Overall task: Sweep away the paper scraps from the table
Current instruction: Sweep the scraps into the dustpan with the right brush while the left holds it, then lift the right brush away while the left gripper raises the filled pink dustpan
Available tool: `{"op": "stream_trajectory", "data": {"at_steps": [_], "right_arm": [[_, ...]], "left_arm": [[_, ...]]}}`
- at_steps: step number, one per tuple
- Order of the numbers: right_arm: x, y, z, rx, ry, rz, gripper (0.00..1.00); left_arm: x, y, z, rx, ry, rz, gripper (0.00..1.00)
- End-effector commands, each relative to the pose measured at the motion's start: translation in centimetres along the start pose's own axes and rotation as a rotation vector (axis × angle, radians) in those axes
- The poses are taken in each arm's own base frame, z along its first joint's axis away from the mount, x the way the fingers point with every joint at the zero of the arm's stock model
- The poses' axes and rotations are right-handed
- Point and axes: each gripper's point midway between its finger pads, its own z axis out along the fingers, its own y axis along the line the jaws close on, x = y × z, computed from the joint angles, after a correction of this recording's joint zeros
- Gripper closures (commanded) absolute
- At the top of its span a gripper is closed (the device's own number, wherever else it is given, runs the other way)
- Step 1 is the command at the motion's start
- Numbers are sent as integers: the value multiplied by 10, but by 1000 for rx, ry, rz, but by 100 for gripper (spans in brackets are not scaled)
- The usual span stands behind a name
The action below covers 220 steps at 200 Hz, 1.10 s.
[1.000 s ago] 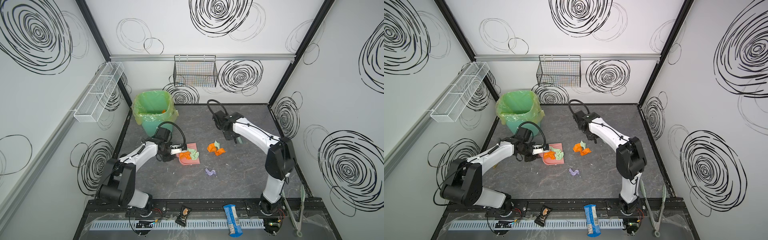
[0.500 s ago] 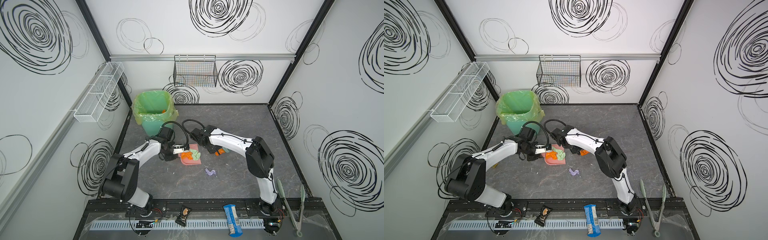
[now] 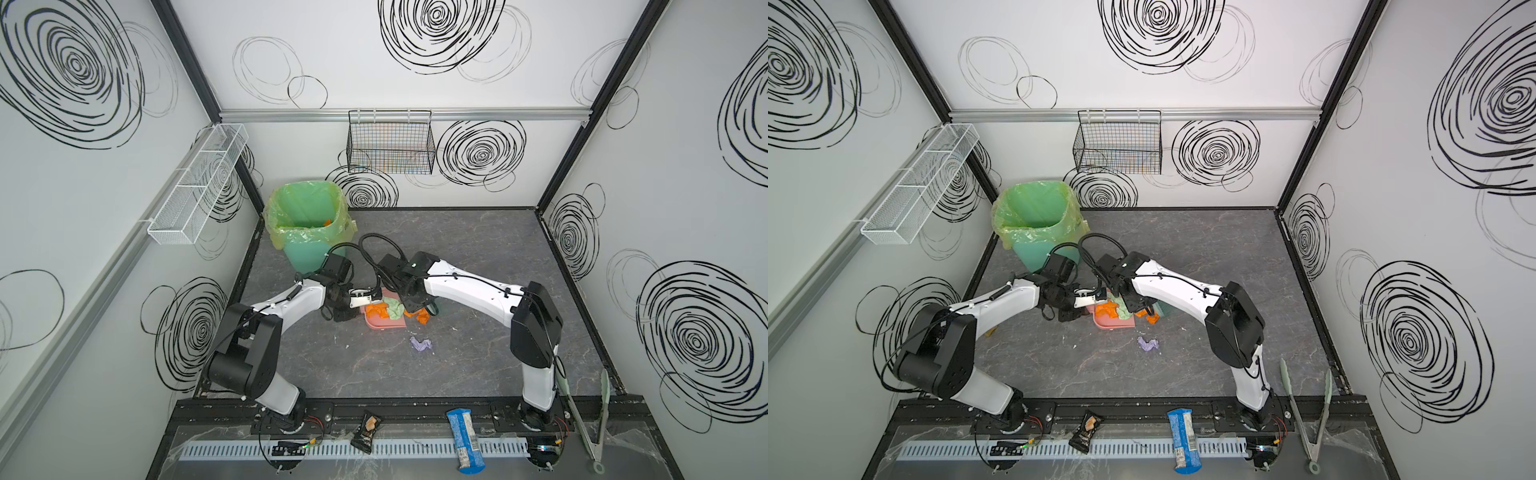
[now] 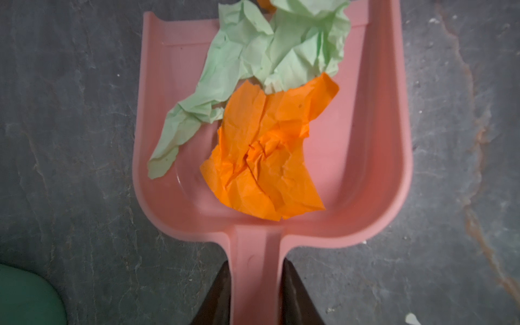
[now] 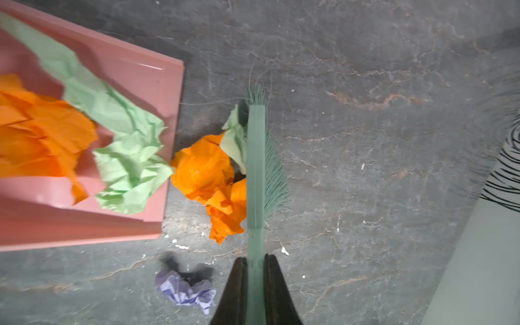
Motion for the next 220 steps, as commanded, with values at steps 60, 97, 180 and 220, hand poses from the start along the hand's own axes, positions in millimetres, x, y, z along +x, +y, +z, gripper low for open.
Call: {"op": "stream_trajectory", "data": {"at_steps": [60,97,180,220], "right_arm": [[-3,37,-25,-322,-17,137,100],[-12,30,-37,-365,-58,187,100],[-17,9,-65,-392,-121,233,100],[-19,-10,-80,-385,-160,265,100]], "left_arm": [[-9,-8,8,23,-47,-10,100],[-8,-11,10,27,-50,-9,100],[-6,-14,14,35,-62,-24,100],[-12,-13,11,46,-102,-36,100]]}}
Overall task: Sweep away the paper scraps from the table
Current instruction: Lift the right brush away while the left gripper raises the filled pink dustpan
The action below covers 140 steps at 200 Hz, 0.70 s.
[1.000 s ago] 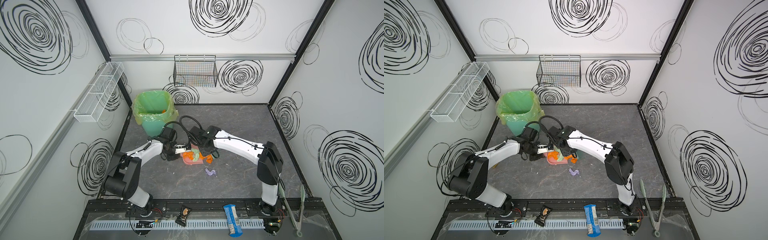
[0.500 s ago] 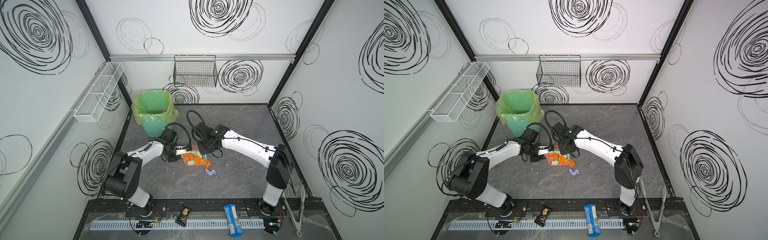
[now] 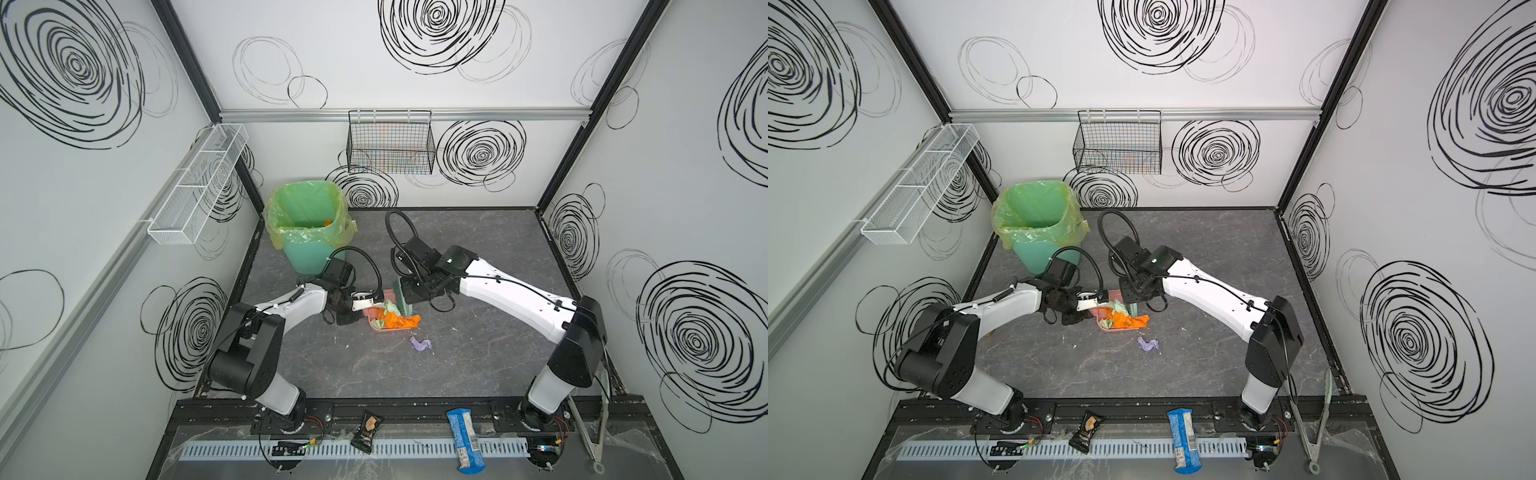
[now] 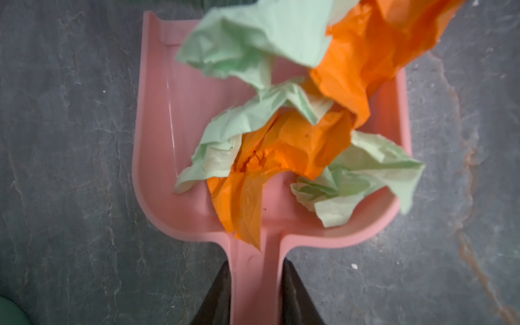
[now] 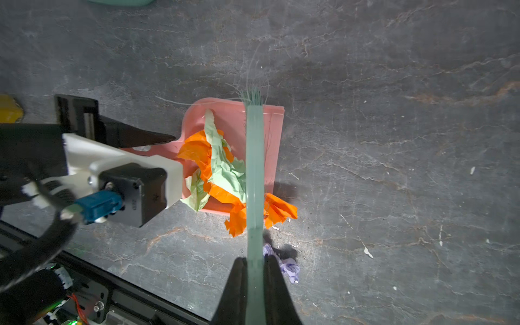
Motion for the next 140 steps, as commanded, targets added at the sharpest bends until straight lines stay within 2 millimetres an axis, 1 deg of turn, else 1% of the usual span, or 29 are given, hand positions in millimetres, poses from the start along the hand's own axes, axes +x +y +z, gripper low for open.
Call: {"op": "stream_trajectory", "data": {"at_steps": [1,16,36,55,80,92,117,129,140], "right_arm": [[-7,-12,-18,17,-44,35,100],[-11,-24,-25,46,-65,49,100],[-19,-36,-41,51,-116,80,100],[-26,-44,-58,31,-168,100,100],[-30,-55,-78,18,-241,98,100],[-29,-66,-89,38,-283,110,100],[-24,-97,-110,87,-358,154,100],[-17,-114,-111,103,-356,178,100],[-7,-130,-109,123,-339,197,100]], "left_arm": [[-6,-4,1,34,-48,-25,100],[-9,-5,-2,41,-70,-26,100],[-13,-4,-7,39,-93,-25,100],[-15,-2,-8,34,-102,-29,100],[-16,1,-11,32,-107,-28,100],[-18,3,-14,28,-112,-27,100],[-21,7,-26,17,-130,-19,100],[-24,8,-36,23,-143,-15,100],[-28,8,-47,28,-152,-8,100]]}}
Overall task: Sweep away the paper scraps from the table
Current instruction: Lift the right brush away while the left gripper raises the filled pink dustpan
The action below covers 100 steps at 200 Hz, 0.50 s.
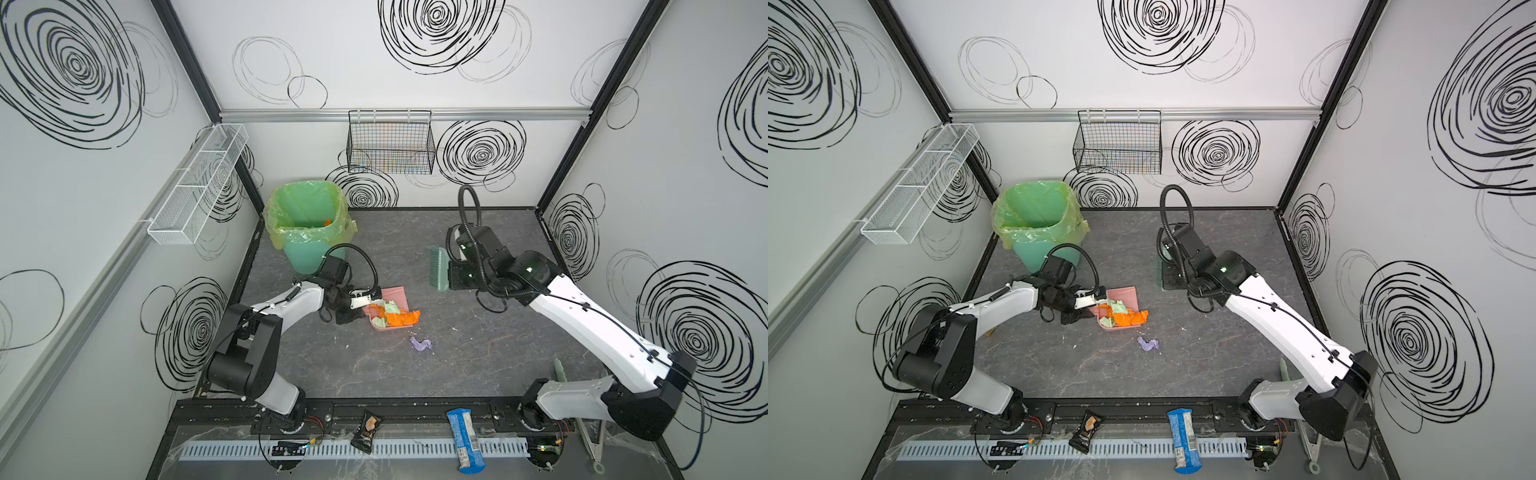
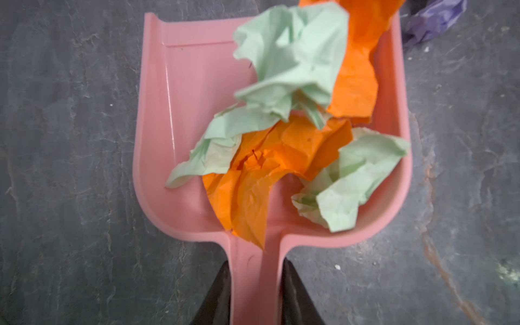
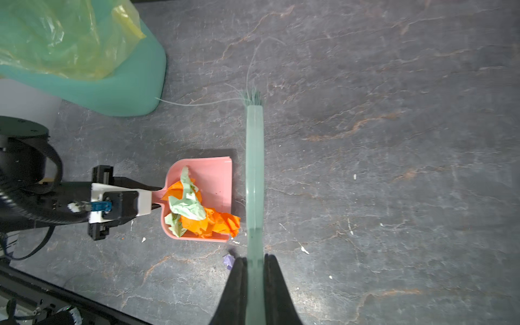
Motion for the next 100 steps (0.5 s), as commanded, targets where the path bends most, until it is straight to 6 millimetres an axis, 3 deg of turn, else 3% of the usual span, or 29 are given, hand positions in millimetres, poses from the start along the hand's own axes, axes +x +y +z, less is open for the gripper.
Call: {"op": "stream_trajectory", "data": {"at_steps": [1,18,45,100], "right_arm": [[1,-37,-3,80,-30,31,100],[16,-59,2,113,-3,48,100],[33,-78,11,119,23,72,100],[41,-86,23,115,40,75,100]], "left_arm": [[-23,5,-31,-6,-74,36,100],[-31,3,-51,-14,-88,57,100],[-45,0,-87,-50,-110,95,100],[-75,-4,-158,-124,-190,136,100]]}}
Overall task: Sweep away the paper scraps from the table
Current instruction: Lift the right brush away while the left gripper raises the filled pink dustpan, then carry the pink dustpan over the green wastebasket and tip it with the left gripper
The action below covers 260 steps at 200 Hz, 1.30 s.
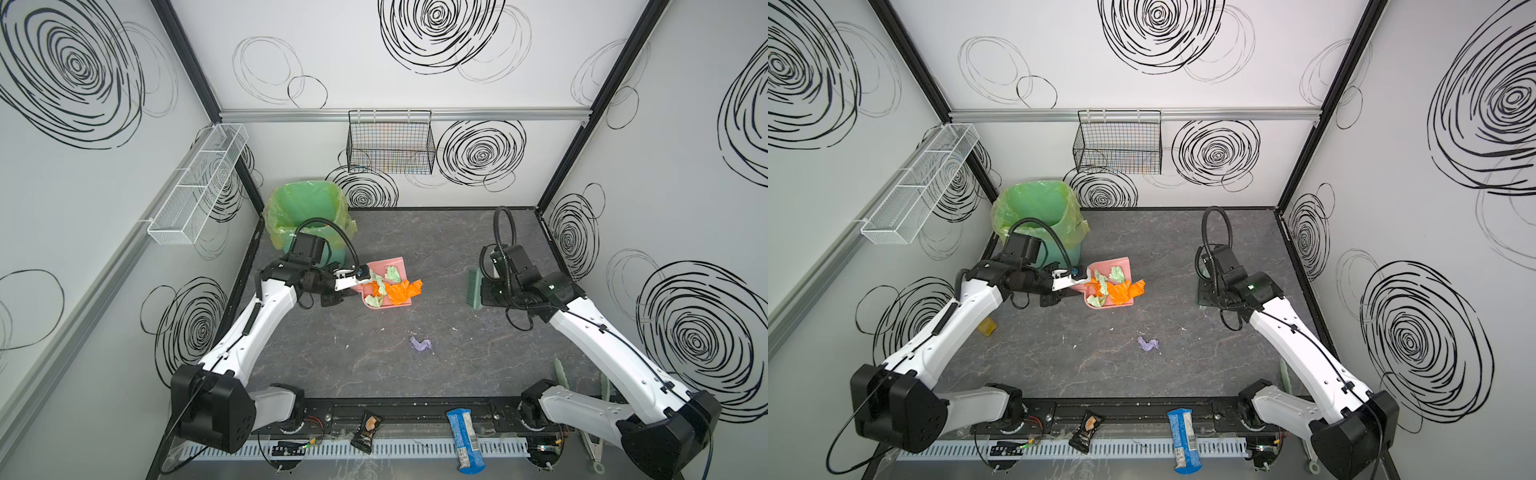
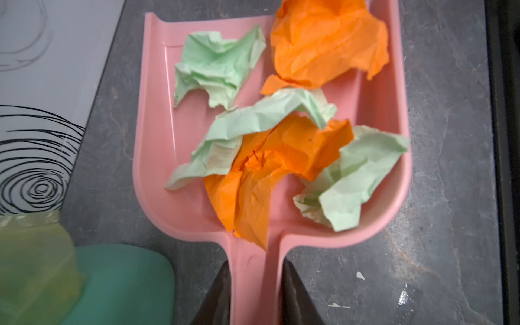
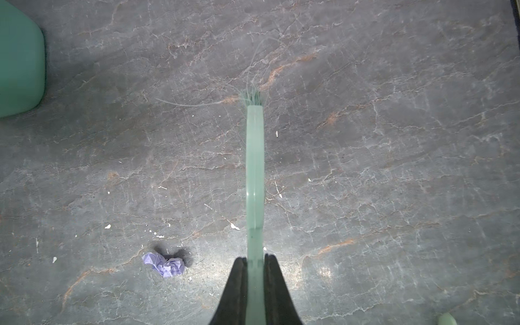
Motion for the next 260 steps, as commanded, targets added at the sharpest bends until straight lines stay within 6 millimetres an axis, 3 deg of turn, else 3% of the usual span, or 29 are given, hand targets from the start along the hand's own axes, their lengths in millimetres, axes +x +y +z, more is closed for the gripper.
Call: {"op": "stream_trajectory", "data": {"at_steps": [1,52,81,121,196,234,260], "right_arm": [[-10,6,-2,-41,-50,-7,100],[-8,11,5,-66,-44,-14,100],[-3,12,9,-78,-33,-17,100],[0,11,11,-81,-28,-20,100],[10,8,16,-82,-13,-21,100],[14,7,21,-84,-8,-20,100],[17,9,24,-90,1,-14,100]], "left_arm": [[-16,-11,-26,32,-43,9,100],[-29,6,-76,15,-100,-14,100],[-21,20,-89,11,-91,-35,100],[-7,53,-111,-38,-61,-60,100],[50,132,-146,-162,69,-118,100],[80,182,-181,-299,148,-135,100],[102,210,-194,-361,238,-123,100]]}}
